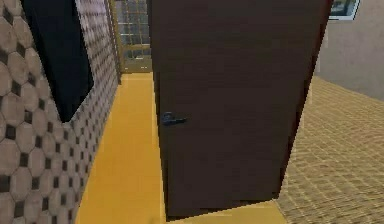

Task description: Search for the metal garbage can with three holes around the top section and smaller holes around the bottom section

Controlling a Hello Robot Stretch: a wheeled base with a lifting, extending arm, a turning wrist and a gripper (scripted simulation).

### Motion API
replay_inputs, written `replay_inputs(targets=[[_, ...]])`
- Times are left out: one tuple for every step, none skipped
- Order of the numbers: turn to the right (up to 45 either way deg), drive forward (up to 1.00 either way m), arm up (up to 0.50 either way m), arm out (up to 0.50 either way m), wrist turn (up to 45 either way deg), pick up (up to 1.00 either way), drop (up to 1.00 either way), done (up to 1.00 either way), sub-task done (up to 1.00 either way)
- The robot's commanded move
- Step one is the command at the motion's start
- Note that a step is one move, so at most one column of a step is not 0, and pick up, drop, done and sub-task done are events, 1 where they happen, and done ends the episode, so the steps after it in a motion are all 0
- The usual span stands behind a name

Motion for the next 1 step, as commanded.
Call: replay_inputs(targets=[[45.0,0.00,0.00,0.00,0.0,0.00,0.00,0.00,0.00]])
